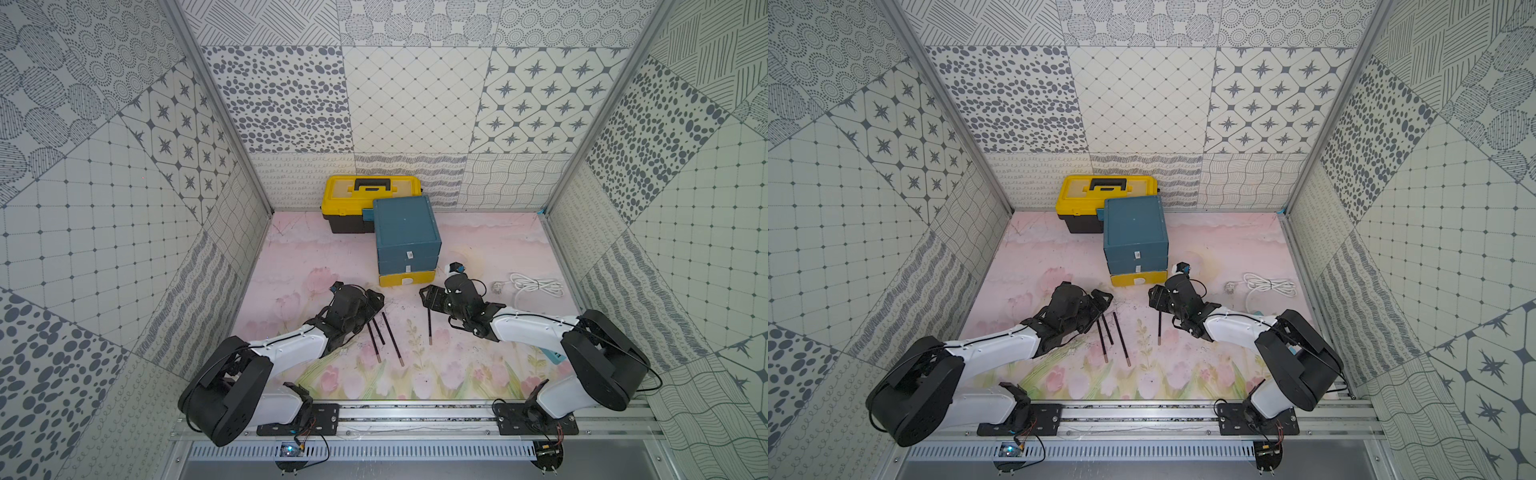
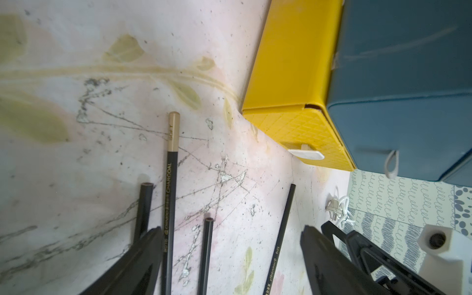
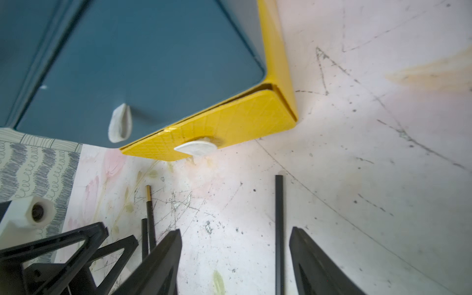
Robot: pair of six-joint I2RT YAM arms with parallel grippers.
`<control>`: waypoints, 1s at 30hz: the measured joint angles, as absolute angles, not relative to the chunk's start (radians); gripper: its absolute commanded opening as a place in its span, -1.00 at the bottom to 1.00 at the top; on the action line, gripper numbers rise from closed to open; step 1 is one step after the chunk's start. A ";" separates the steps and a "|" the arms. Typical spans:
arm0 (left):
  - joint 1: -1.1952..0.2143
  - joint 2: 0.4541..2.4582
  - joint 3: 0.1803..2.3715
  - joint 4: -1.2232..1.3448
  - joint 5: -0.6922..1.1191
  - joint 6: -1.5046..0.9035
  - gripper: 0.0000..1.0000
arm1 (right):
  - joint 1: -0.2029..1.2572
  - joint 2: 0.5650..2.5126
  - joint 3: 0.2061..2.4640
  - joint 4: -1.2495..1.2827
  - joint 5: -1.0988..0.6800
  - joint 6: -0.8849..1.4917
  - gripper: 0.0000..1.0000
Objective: Please place the pencils in the drawer according to their color
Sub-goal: Close the drawer in the storage box, then open the drawer in the storage box.
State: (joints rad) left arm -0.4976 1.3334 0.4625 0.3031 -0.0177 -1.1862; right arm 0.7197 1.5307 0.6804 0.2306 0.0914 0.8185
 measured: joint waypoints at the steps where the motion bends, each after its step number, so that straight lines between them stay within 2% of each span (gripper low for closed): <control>1: -0.499 1.333 0.460 0.308 -0.018 -1.193 0.78 | 0.722 1.546 0.680 0.261 0.083 0.822 0.39; 12: -0.501 1.257 0.454 0.298 -0.039 -1.197 0.80 | 0.730 1.780 0.681 0.591 0.035 0.943 0.36; 21: -0.501 1.201 0.454 0.251 -0.067 -1.173 0.81 | 0.732 1.879 0.690 0.769 0.036 1.032 0.39; 30: -0.501 1.186 0.455 0.218 -0.085 -1.154 0.81 | 0.732 1.923 0.714 0.844 0.053 1.082 0.40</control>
